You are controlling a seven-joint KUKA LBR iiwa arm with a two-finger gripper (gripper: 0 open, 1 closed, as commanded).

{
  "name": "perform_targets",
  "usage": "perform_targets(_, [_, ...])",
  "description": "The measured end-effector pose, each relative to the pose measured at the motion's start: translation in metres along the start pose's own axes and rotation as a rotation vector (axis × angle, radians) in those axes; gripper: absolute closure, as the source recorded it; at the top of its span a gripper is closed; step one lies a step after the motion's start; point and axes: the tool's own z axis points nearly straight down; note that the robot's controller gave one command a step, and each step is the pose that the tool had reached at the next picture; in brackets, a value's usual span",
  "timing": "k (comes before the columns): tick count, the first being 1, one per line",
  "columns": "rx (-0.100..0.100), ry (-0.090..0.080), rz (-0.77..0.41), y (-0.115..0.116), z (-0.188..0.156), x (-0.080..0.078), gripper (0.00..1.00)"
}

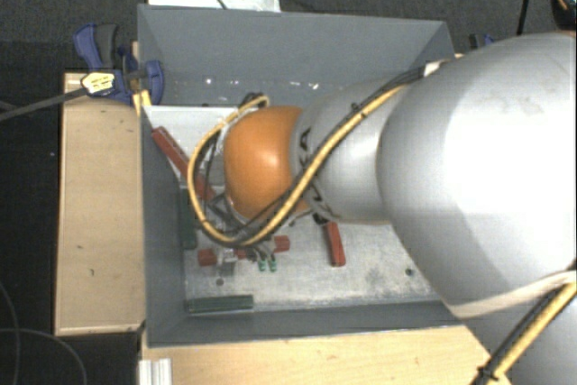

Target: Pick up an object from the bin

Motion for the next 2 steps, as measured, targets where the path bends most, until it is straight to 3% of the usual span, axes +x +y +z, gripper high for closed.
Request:
perform_targets(1, [-0.002, -0.008, 0.059, -0.011, -0.074, -0.015, 1.00])
perform_targets(2, [-0.002, -0.011, 0.027, -0.024, -0.227, -0.006, 1.00])
